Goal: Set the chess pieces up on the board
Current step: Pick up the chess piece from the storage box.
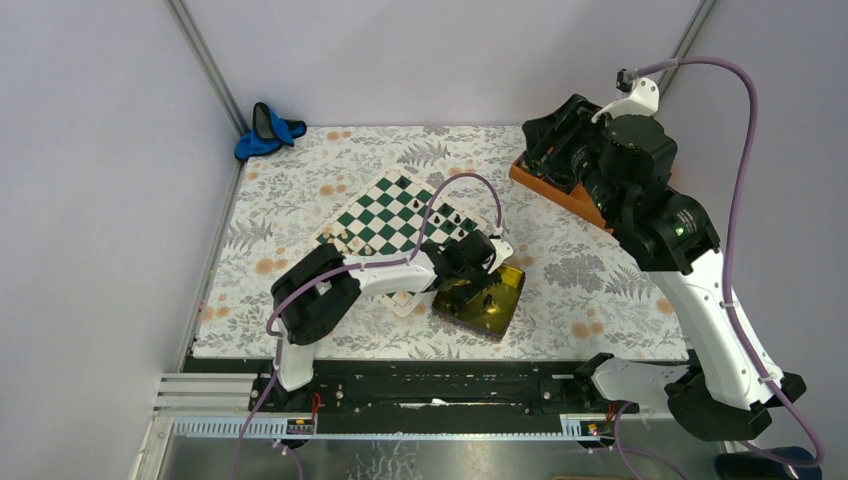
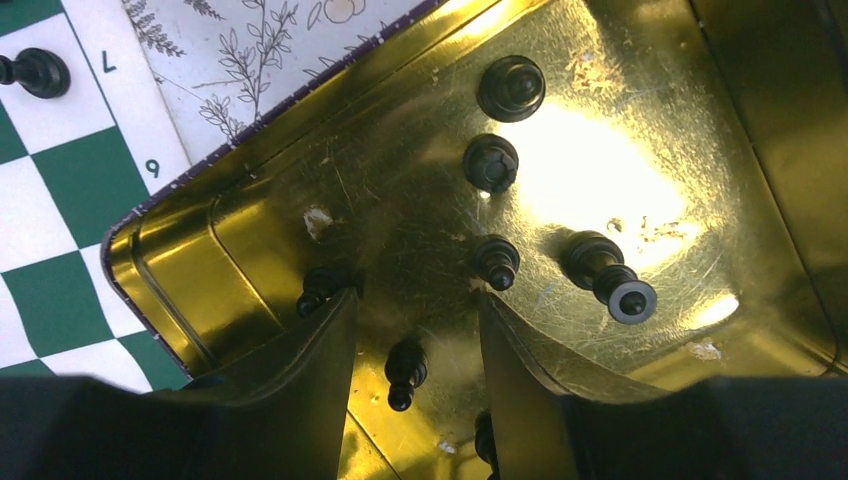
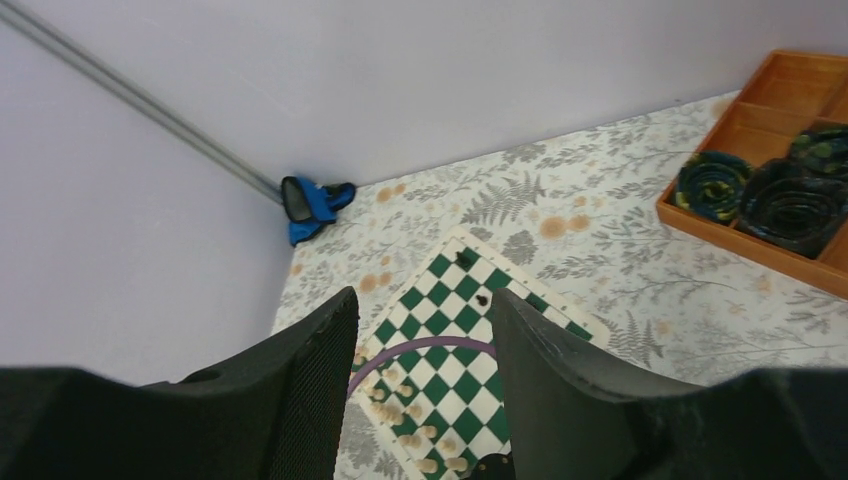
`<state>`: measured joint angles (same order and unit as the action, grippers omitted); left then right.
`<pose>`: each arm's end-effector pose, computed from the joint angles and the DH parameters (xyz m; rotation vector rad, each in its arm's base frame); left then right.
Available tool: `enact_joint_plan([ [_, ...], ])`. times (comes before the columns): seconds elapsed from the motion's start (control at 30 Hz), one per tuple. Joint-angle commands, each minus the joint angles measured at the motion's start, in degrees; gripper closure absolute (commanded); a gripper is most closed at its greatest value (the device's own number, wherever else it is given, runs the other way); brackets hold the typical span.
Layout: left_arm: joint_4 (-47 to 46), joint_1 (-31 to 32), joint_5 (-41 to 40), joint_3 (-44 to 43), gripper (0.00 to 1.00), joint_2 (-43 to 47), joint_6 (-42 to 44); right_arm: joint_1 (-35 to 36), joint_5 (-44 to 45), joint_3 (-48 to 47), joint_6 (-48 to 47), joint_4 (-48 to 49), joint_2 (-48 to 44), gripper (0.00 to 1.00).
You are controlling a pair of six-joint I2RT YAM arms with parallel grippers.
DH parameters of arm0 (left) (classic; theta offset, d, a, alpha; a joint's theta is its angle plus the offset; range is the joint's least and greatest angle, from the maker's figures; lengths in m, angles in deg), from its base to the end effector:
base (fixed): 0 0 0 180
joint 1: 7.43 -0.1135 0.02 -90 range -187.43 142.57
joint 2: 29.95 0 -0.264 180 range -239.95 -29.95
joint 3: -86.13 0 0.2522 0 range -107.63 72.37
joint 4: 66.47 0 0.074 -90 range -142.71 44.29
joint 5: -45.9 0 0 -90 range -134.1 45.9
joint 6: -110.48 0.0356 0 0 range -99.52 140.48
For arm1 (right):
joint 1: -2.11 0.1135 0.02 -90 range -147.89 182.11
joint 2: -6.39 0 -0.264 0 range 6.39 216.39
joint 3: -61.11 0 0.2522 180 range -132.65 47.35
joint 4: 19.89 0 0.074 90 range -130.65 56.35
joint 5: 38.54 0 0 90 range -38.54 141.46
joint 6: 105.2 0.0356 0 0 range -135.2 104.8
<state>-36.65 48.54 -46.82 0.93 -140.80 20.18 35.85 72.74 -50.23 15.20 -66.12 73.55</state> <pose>0.2272 -0.3334 0.1608 1.1831 2.2812 -0.3228 0.1781 0.1034 0.5287 0.2444 1.6153 0.5676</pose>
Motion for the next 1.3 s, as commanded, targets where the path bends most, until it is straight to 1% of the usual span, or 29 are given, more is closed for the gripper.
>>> enact_joint_plan([
  [0.0, -3.55, 0.69, -2.25, -0.04, 0.45, 0.28, 0.43, -0.12, -5.17, -4.41, 2.09, 4.33, 0.5, 0.42],
  [0.13, -3.49, 1.29, -2.65, -0.44, 0.45, 0.61, 0.38, -0.16, -7.4, -5.9, 2.21, 4.7, 1.41, 0.42],
  [0.17, -3.43, 1.42, -2.78, -0.46, 0.45, 0.7, -0.97, -0.15, -7.55, -5.9, 2.15, 4.7, 1.33, 0.42],
  [0.3, -2.99, 2.03, -3.22, -0.65, 0.45, 1.05, -1.63, -0.12, -7.99, -5.61, 1.56, 6.0, 0.93, 0.41],
  [0.47, -2.52, 2.31, -3.75, -0.89, 0.45, 1.09, -1.71, -0.16, -8.98, -8.97, 0.71, 5.19, 3.39, 0.41],
  [0.6, -2.51, 2.31, -4.02, -0.98, 0.45, 1.23, -1.66, -0.09, -9.15, -8.32, 0.53, 5.44, 3.84, 0.4],
  [0.77, -2.2, 2.31, -4.71, -1.67, 0.45, 1.38, -1.13, -0.14, -9.72, -12.88, -0.05, 4.35, 6.8, 0.39],
  [0.87, -2.25, 2.31, -4.82, -1.77, 0.45, 1.42, -1.28, -0.16, -9.8, -13.31, 0.13, 4.32, 7.42, 0.38],
  [1.0, -2.25, 2.32, -5.06, -1.39, 0.45, 1.92, -1.6, -0.16, -10.52, -12.46, 0.3, 4.05, 7.76, 0.38],
  [1.13, -2.17, 2.31, -5.42, -1.33, 0.45, 2.79, -1.64, -0.15, -8.72, -10.55, -0.71, 3.1, 7.4, 0.38],
  [1.27, -1.27, 2.31, -5.18, -2.3, 0.45, 3.37, -1.17, -0.16, -5.3, -3.67, -2.2, 4.7, 4.82, 0.4],
])
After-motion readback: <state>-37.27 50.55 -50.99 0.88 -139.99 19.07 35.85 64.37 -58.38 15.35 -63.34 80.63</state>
